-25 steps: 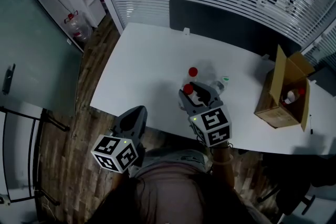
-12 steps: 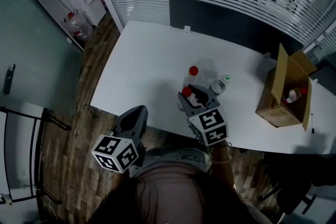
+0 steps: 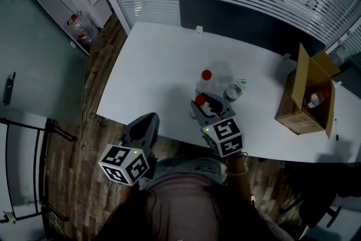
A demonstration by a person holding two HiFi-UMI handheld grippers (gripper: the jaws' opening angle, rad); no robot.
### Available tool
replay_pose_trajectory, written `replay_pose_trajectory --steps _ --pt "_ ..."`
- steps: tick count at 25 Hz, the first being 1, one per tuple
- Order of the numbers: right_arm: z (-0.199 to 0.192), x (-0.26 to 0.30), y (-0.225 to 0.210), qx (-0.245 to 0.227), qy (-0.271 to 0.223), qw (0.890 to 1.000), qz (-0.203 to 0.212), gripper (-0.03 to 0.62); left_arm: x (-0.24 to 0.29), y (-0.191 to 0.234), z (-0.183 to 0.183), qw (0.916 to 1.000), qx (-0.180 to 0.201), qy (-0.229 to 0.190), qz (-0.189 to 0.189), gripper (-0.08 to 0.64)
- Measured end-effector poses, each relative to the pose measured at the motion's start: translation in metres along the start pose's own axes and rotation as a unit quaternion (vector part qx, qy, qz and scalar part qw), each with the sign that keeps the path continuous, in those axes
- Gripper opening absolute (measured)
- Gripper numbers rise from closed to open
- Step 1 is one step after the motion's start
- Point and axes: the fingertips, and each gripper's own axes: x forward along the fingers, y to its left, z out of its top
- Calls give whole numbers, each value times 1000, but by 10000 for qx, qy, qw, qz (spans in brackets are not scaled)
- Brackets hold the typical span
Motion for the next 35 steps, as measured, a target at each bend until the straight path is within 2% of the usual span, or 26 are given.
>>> replay_pose_trajectory --steps 35 --pt "-10 -27 3 82 52 10000 18 161 11 -24 4 9992 132 -24 -372 8"
